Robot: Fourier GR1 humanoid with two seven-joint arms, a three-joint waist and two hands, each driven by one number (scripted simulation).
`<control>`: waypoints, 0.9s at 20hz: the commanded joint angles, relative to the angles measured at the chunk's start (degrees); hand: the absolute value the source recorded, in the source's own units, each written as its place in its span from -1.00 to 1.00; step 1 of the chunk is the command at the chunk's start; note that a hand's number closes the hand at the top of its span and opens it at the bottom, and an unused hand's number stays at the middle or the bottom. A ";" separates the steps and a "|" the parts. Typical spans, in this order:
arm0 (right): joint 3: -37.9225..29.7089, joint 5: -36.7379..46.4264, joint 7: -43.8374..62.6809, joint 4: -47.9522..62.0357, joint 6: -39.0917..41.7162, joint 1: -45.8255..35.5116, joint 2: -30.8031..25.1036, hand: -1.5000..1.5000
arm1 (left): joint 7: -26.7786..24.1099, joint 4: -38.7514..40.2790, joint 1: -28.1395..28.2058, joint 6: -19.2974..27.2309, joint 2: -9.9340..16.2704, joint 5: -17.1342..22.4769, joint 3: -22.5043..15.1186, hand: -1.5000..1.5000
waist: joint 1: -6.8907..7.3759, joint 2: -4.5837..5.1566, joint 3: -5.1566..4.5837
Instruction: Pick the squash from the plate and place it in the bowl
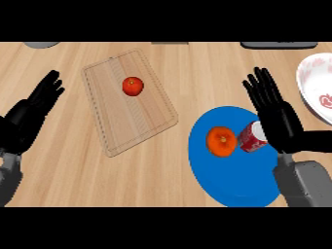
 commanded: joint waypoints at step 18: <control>21.73 63.63 27.02 -15.46 -46.92 9.98 5.12 -1.00 | 6.12 1.76 0.39 -4.29 -0.06 3.08 2.75 0.00 | -0.47 -0.19 -0.69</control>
